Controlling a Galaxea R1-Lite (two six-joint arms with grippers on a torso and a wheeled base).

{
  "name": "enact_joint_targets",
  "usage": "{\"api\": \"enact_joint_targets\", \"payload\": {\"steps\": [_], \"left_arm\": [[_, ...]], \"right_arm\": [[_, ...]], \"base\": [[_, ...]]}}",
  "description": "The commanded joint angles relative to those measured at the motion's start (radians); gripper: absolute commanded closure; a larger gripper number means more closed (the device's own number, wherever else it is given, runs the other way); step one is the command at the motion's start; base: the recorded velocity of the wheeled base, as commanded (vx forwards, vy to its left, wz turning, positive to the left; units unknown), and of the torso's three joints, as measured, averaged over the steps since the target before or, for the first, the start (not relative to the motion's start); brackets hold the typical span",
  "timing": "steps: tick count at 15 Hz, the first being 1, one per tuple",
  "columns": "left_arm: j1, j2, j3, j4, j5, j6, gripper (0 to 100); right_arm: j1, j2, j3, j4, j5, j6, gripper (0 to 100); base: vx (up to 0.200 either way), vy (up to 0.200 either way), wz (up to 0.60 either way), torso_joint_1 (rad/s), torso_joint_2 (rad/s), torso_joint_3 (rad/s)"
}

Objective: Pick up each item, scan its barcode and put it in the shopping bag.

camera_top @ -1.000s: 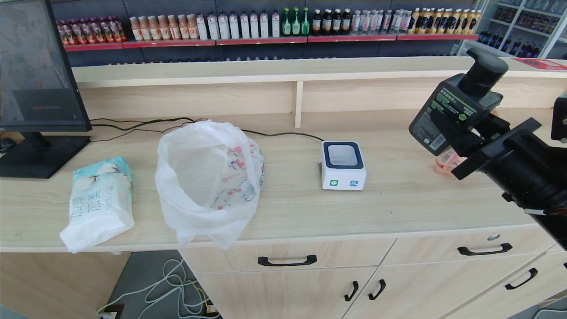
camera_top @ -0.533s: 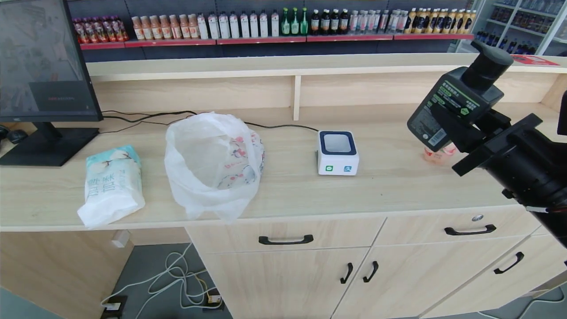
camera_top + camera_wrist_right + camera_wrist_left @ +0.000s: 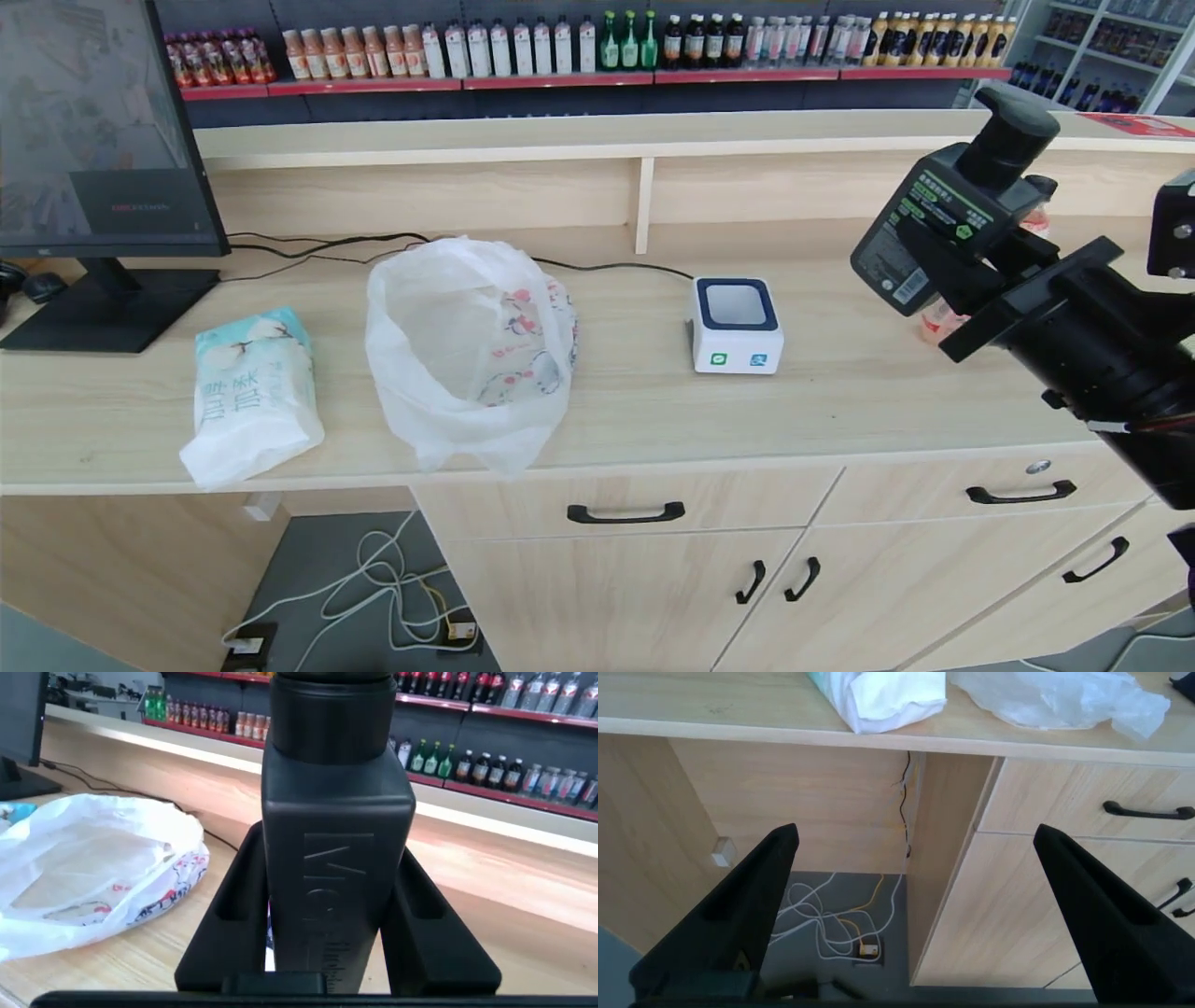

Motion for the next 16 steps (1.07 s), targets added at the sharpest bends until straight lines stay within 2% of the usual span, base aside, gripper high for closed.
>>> {"api": "enact_joint_targets", "payload": {"steps": [1,7,11,13,16], "left_arm": [[0.0,0.0,0.0,-0.001,0.0,-0.001,0],[0.0,0.0,0.0,-0.001,0.0,0.001,0],[0.0,0.0,0.0,-0.001,0.0,-0.001,0],[0.0,0.0,0.0,-0.001,0.0,0.001,0],[0.0,0.0,0.0,-0.002,0.0,-0.001,0]], "right_arm": [[0.002,0.011,-0.005,-0.006,0.001,-0.001,100],[0.014,0.016,-0.005,-0.006,0.001,-0.001,100],[0.021,0.028,-0.01,-0.006,0.002,-0.001,100],[0.051,0.042,-0.016,-0.006,0.001,-0.001,100],[0.065,0.05,-0.018,-0.006,0.001,-0.001,100]], "base": [[0.0,0.2,0.0,0.007,0.01,-0.002],[0.0,0.2,0.0,0.001,0.0,0.002],[0.0,0.0,0.0,0.0,0.0,0.0],[0.0,0.0,0.0,0.0,0.0,0.0],[0.0,0.0,0.6,0.001,0.0,0.005]]}}
